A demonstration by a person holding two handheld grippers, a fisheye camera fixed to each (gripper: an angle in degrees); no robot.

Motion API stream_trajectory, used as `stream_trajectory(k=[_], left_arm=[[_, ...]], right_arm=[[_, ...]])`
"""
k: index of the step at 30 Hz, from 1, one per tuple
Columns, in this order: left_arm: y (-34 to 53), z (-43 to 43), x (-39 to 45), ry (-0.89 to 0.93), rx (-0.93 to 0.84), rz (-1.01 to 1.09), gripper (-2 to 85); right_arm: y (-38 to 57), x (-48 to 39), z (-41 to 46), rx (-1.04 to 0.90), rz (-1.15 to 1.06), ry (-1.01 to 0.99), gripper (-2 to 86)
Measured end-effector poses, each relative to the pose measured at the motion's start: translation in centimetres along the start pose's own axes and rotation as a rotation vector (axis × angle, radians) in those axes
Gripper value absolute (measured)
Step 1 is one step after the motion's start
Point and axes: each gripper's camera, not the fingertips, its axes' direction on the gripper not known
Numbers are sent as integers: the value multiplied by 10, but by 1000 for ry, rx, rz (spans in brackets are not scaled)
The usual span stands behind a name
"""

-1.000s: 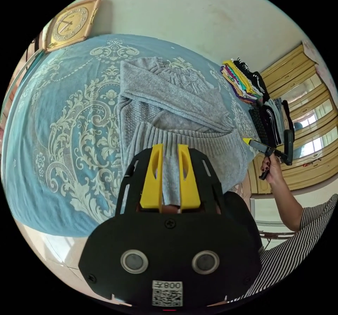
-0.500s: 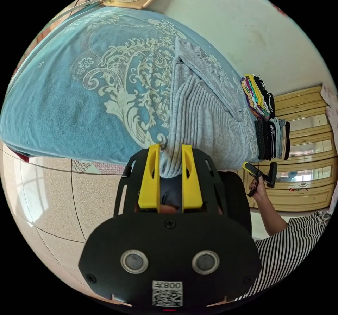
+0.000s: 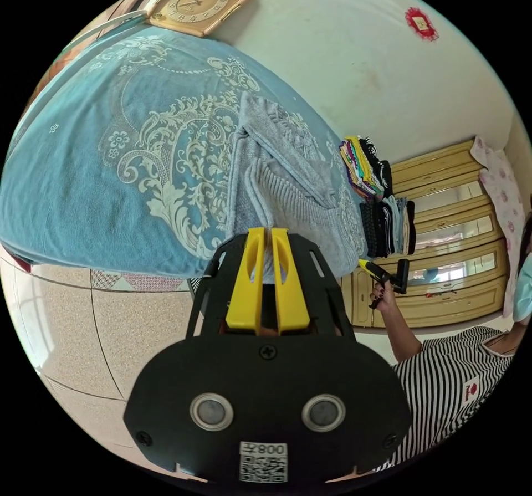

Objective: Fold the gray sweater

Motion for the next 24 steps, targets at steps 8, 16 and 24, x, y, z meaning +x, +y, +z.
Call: stream_trajectory(k=[8,16,24], left_arm=[[0,-2,-13,46,6,-65,29],[1,11,-20,-77,-8,-90,55],[-42,59,73,-204,-65,287,76]], right_arm=[[-5,-15,-10,-39,7,-53,1],[-16,4,8,-46,131,108,10],[-85,-87,77,-44,-142,285,47]])
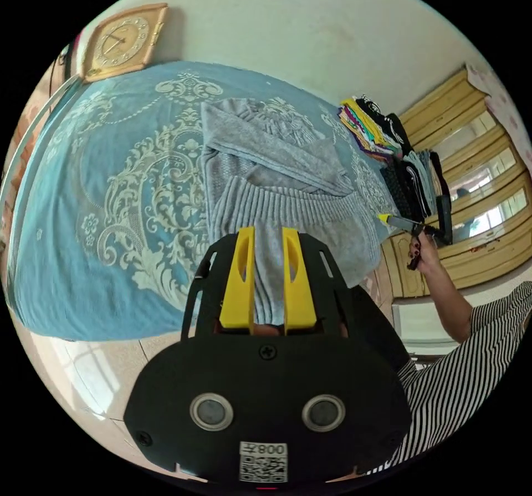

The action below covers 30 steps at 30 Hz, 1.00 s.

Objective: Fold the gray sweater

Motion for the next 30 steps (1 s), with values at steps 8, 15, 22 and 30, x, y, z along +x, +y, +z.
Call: stream_trajectory(k=[8,15,22,30], left_arm=[[-46,80,34,-149,-180,114,18],[-40,57,39,-87,-74,105,3],[-46,49,49,-96,8,99,1],[-60,76,41,-128,-36,73,1]], right_arm=[[-50,-34,78,-110,-76,194,11],[-42,-37,66,-55,-100,153,-1],[-38,-33,22,90,-51,69,-1],[-49,-11,32,71,2,53,-1]])
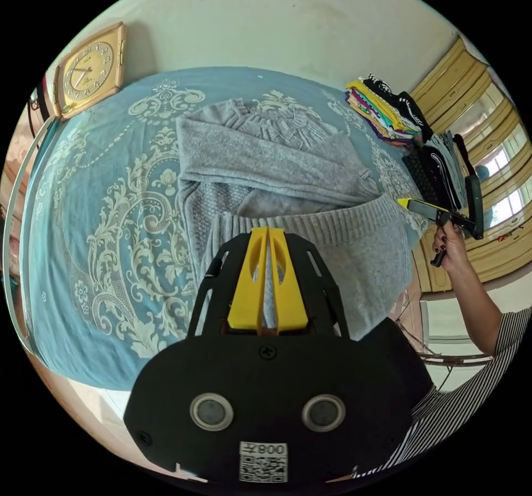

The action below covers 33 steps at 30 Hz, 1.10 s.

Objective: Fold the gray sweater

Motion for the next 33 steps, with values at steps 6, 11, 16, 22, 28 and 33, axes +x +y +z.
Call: stream_trajectory(k=[6,11,16,22,28,33], left_arm=[[4,10,-1,-10,-8,-2,5],[14,-15,-8,31,109,-32,9],[11,10,-8,-27,17,-9,4],[6,16,-32,25,-5,-65,7],[46,-23,-60,63,48,-104,38],[107,-43,-111,224,53,-238,94]], right_arm=[[2,7,29,-68,10,17,0],[6,16,0,31,56,19,-1],[11,-6,-5,36,-44,0,-1],[-4,16,28,-117,-34,-34,-1],[15,39,-25,-24,-23,-82,5],[63,80,-68,22,61,-193,22]])
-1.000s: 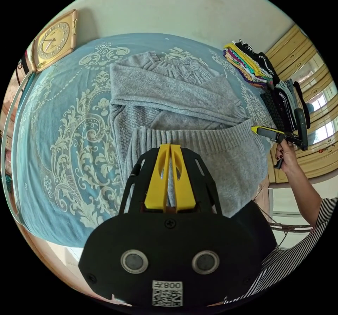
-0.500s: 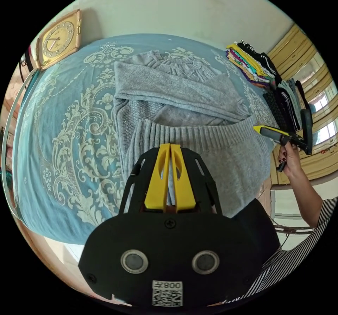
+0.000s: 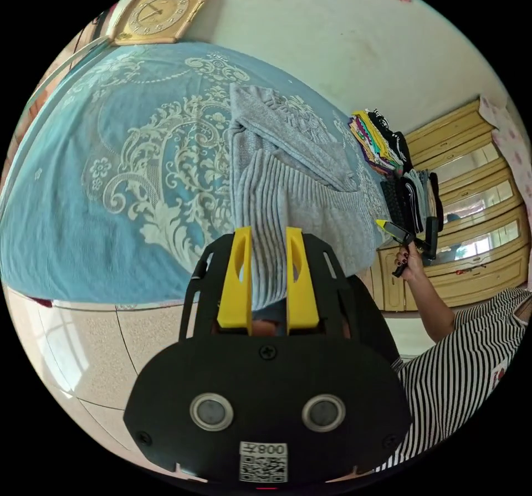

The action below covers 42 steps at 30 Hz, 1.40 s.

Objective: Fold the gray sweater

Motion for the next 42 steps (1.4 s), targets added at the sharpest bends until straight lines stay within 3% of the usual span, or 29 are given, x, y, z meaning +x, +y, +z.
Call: stream_trajectory(k=[7,13,26,42], left_arm=[[46,2,-62,180,-57,-156,118],[39,19,-85,296,-72,-200,112],[32,16,-109,322,-89,-218,46],[30,-35,-114,451,-57,-205,31]], right_arm=[[96,93,-39,26,249,-285,70],[123,115,-38,6,246,-405,79],[104,123,-25,-57,194,-434,51],[40,87,-98,-310,118,-534,19]])
